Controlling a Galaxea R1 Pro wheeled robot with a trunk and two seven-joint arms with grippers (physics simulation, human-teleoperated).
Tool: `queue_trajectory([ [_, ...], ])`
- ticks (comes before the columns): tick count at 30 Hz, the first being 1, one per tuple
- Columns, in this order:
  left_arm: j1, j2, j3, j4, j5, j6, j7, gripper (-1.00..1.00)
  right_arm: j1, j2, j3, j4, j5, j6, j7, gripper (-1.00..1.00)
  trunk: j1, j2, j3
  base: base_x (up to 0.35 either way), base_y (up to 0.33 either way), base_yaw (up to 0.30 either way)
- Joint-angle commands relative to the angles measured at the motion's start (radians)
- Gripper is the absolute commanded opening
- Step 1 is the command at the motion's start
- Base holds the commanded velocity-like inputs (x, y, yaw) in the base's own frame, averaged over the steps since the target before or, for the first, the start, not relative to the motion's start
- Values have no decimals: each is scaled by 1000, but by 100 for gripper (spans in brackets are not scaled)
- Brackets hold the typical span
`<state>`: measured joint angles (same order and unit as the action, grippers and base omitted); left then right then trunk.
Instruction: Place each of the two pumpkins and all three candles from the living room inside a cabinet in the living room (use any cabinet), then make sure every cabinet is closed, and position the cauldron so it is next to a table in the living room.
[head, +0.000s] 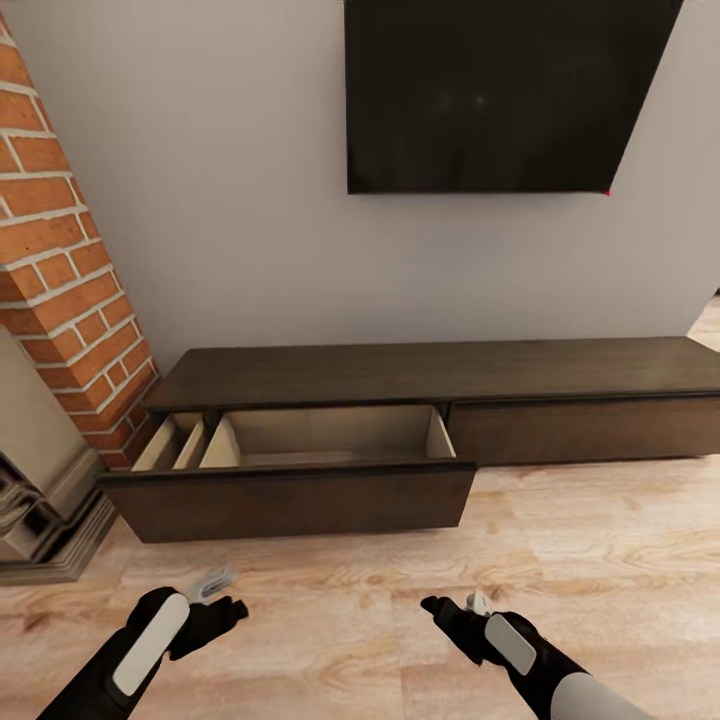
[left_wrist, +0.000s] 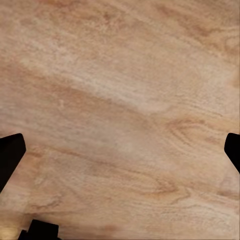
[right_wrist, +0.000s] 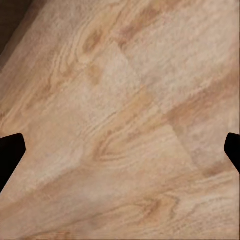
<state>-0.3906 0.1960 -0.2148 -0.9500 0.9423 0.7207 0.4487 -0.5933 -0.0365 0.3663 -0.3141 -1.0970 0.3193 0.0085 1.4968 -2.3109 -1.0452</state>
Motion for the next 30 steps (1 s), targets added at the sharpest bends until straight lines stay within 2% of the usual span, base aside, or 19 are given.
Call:
queue_trajectory([
  [1, -1, -5, -3, 4, 1, -8, 10, 100, 0, -2, 3, -8, 0, 2, -5, 100, -4, 7, 2, 0, 0, 0],
  [5, -1, -39, -4, 31, -36, -35, 11, 100, 0, -3, 2, -19, 2, 8, -13, 100, -19, 35, 15, 0, 0, 0],
  [8, 5, -37, -8, 45, -45, -48, 7, 100, -3, 4, 10, -14, 9, 19, -22, 100, -31, 56, 24, 0, 0, 0],
  [12, 14, -35, -7, 67, -63, -69, 9, 100, -3, 20, 33, -2, 25, 21, -44, 100, -31, 56, 24, 0, 0, 0],
  [17, 19, -59, -8, 95, -66, -98, 10, 100, -1, -8, 61, 26, 55, -7, -36, 100, -42, 77, 34, 0, 0, 0],
  [21, 22, -59, 8, 117, -55, -119, 6, 100, -2, -31, 62, 49, 76, -30, -40, 100, -46, 83, 37, 0, 0, 0],
  [24, 22, -58, 17, 127, -55, -116, 5, 100, -2, -33, 62, 55, 74, -47, -40, 100, -46, 83, 37, 0, 0, 0],
  [27, 21, -73, 15, 144, -61, -134, 4, 100, -2, -35, 63, 71, 74, -63, -38, 100, -46, 83, 37, 0, 0, 0],
  [30, 21, -76, 14, 160, -61, -150, 4, 100, -2, -36, 63, 74, 74, -80, -38, 100, -46, 83, 37, 0, 0, 0],
])
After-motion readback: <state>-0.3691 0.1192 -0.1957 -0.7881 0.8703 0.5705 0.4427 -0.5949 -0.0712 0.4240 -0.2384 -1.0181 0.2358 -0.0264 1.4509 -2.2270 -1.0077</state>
